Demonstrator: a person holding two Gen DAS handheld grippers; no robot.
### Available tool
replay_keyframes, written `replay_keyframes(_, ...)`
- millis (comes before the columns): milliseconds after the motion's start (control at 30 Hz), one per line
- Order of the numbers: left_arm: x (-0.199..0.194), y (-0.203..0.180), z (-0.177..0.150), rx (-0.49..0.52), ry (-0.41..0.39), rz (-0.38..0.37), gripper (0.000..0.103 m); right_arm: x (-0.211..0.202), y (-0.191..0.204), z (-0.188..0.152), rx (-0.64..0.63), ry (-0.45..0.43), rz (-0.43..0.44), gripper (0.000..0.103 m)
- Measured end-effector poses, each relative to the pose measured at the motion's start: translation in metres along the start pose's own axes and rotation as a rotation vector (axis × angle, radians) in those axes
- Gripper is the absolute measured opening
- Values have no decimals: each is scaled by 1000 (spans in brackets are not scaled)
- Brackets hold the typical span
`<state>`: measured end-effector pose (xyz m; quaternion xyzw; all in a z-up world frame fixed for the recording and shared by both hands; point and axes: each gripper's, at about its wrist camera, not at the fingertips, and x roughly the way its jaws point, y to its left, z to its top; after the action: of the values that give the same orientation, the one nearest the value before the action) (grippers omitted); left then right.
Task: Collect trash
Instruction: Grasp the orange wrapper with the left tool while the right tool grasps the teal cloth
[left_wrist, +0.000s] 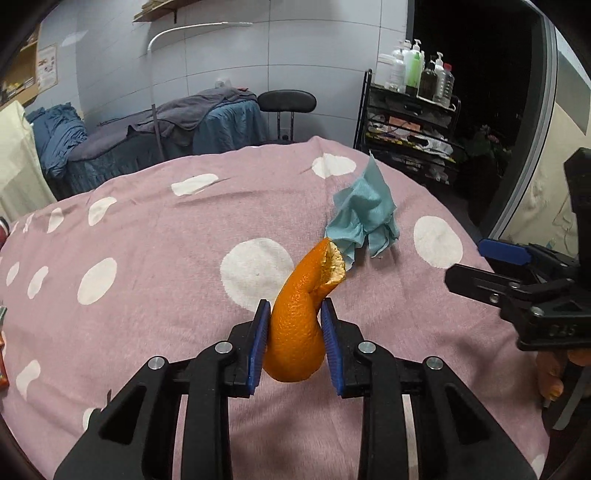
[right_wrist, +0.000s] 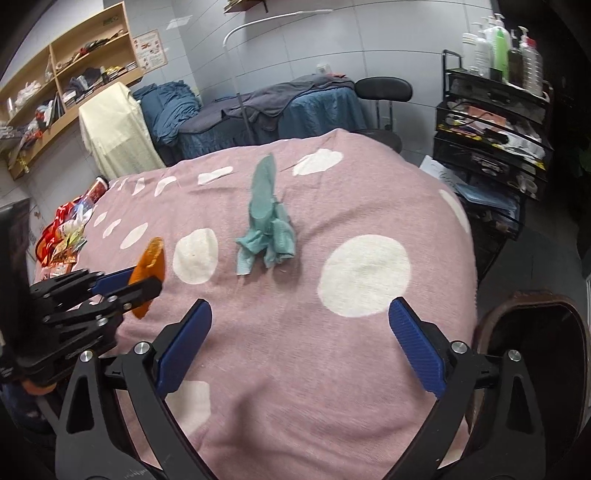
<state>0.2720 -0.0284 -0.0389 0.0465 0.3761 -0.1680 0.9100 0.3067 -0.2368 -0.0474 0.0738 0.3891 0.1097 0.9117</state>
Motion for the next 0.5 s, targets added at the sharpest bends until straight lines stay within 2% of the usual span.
replay_keyframes(267,-21,9,-22,-64,-33,13,29,38,22,28,-59,41,-10,86)
replay_keyframes(500,-24,13,-34,-101,-27,-12,29,69,22,48,-34,88,-12,73)
